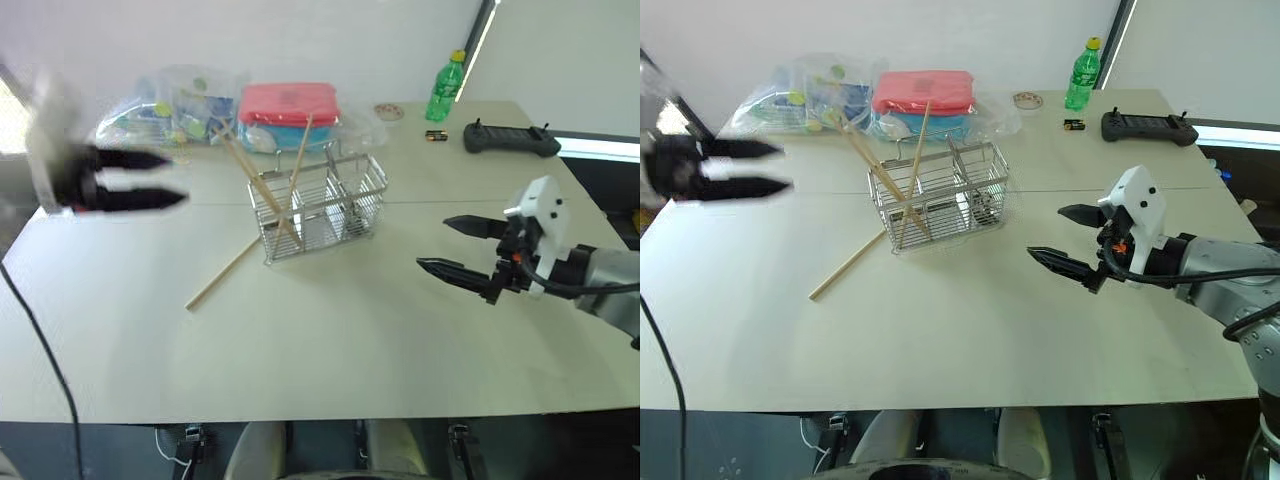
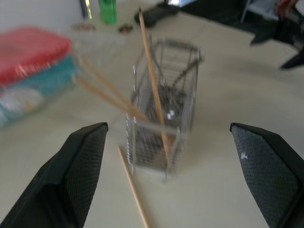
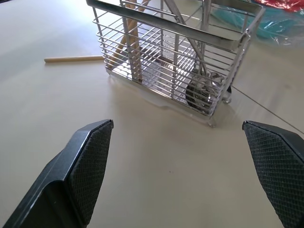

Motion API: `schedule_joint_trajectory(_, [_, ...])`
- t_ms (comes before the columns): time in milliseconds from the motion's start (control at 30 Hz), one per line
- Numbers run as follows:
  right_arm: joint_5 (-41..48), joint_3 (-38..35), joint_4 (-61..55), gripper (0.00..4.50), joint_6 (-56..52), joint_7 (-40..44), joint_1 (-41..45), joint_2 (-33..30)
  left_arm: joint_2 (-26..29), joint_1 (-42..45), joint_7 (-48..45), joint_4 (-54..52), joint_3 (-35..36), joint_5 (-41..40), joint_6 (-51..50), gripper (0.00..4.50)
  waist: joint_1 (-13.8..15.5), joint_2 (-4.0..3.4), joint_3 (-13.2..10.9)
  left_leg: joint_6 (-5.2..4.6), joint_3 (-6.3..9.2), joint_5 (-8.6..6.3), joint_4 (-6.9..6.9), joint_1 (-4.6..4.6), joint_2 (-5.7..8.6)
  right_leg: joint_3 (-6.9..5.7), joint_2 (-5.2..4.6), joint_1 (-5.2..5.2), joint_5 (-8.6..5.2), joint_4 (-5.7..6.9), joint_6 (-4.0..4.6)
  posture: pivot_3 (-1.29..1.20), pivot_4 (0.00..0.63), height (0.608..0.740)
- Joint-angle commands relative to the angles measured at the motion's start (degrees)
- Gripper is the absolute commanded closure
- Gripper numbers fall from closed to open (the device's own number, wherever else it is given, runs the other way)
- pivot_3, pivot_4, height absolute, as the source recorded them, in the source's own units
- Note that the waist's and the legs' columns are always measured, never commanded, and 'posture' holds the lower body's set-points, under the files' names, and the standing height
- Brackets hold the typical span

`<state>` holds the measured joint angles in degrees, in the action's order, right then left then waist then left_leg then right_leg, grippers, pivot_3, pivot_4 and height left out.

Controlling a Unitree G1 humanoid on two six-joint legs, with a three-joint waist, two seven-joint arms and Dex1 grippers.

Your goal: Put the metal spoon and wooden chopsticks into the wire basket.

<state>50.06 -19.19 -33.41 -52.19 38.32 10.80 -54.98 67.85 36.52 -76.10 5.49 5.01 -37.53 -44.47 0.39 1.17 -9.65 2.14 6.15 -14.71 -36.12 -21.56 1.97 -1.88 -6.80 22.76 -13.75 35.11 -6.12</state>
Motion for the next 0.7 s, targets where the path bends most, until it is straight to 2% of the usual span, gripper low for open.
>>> schedule_joint_trajectory(33, [0.0, -1.7, -1.5, 0.0, 0.5, -0.7, -0.7, 0.2, 0.6, -3.1, -2.4, 0.6, -3.3, 6.5, 6.7, 0.16, 0.3, 0.01, 0.0, 0.0, 0.0, 0.0, 0.01, -0.03, 0.0, 0.01, -0.02, 0.02, 0.0, -0.04, 0.01, 0.0, 0.15, 0.692])
schedule_joint_trajectory(200, [0.6, -2.8, -2.3, 0.0, 0.4, -1.4, -1.7, 0.0, -5.8, -2.4, 2.3, 4.9, -11.6, 17.4, 12.8, 0.16, 0.5, -0.01, 0.0, -0.02, 0.05, 0.01, 0.0, -0.51, 0.08, 0.01, -0.05, 0.4, 0.02, -0.06, -0.01, 0.0, 0.15, 0.692])
schedule_joint_trajectory(333, [0.6, -2.3, -2.6, 0.0, 0.5, -2.4, -1.4, 0.4, -15.0, 4.1, 9.8, 14.3, -16.8, 26.0, 15.1, 0.16, 0.4, 0.08, 0.1, -0.03, 0.06, 0.02, -0.06, -0.7, 0.22, -0.05, 0.02, 0.54, 0.15, 0.0, -0.23, 0.0, 0.15, 0.692])
schedule_joint_trajectory(433, [0.6, -2.0, -2.5, 0.0, 0.6, -2.9, -1.2, 0.6, -19.8, 8.8, 12.2, 20.4, -19.9, 31.1, 17.4, 0.16, 0.4, 0.14, 0.1, -0.04, 0.1, 0.02, -0.11, -0.72, 0.23, -0.11, 0.07, 0.53, 0.17, 0.03, -0.27, 0.0, 0.15, 0.692])
schedule_joint_trajectory(700, [1.2, -3.1, -2.8, 0.0, 0.7, -3.5, -2.1, 1.4, -28.5, 17.2, 14.6, 32.6, -22.3, 37.6, 20.5, 0.16, 0.2, 0.14, 0.1, -0.05, 0.09, 0.02, -0.08, -0.65, 0.22, -0.14, 0.1, 0.52, 0.22, 0.1, -0.39, 0.0, 0.15, 0.692])
